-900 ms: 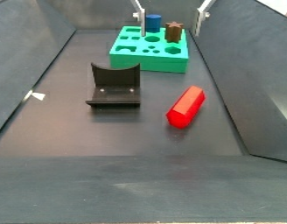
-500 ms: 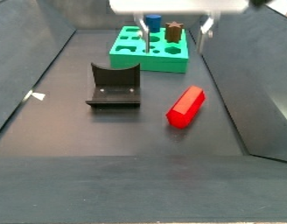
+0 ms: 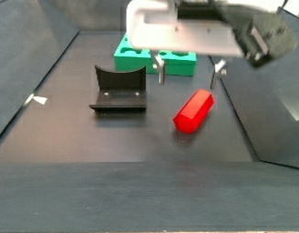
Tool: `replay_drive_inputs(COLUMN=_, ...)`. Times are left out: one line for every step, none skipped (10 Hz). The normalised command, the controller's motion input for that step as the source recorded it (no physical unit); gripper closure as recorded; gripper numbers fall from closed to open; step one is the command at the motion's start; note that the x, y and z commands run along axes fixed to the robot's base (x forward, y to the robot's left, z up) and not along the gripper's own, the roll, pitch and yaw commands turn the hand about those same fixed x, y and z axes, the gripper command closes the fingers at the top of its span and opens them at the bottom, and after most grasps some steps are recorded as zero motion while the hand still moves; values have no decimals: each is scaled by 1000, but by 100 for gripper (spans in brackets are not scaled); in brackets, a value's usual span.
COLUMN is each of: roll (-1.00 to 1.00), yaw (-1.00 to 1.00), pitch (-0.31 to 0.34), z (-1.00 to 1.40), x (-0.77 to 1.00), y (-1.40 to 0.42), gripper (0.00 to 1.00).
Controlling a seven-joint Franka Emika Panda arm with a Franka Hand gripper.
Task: Pick up the hexagon object. Move up. Place the hexagon object on the fixture. Regrasp the hexagon object. Move to above the board. Insert the hexagon object.
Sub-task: Pick up the hexagon object.
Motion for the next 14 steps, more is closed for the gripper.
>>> replay_drive_inputs(roll=79, yaw=-483, pitch=-56, z=-620, x=-203, y=0, gripper=0)
replay_drive_inputs(roll=60, yaw=-463, pitch=-54, z=-626, x=-194, y=57, gripper=0)
replay_drive_inputs(roll=40, yaw=-457, pitch=-101, z=-606, x=-126, y=60, gripper=0)
replay_drive_inputs(roll=41, yaw=-471, pitch=-196, z=-600, x=-26, y=14, gripper=0)
replay_drive_inputs(roll=40, yaw=-497, pitch=-209, z=-623, x=-23, y=3, gripper=0)
replay_drive_inputs(roll=51, yaw=-497, pitch=-197, z=-686, x=-3, y=23, gripper=0)
replay_drive_inputs(roll=7, yaw=-466, pitch=-180, z=-589, x=-37, y=37, gripper=0)
replay_drive_inputs(roll=-16, yaw=0, pitch=0, z=0, x=0, y=0, gripper=0)
replay_drive_inputs(roll=-39, yaw=0, pitch=0, z=-3, x=0, y=0, gripper=0)
replay_drive_inputs(roll=0, yaw=0, pitch=0, z=0, x=0, y=0, gripper=0)
replay_drive_inputs(roll=0, yaw=0, pitch=0, z=0, x=0, y=0, gripper=100)
replay_drive_inputs(roll=0, yaw=0, pitch=0, z=0, x=0, y=0, gripper=100)
replay_drive_inputs(roll=0, yaw=0, pitch=0, z=0, x=0, y=0, gripper=100)
replay_drive_inputs(roll=0, yaw=0, pitch=0, z=0, x=0, y=0, gripper=100)
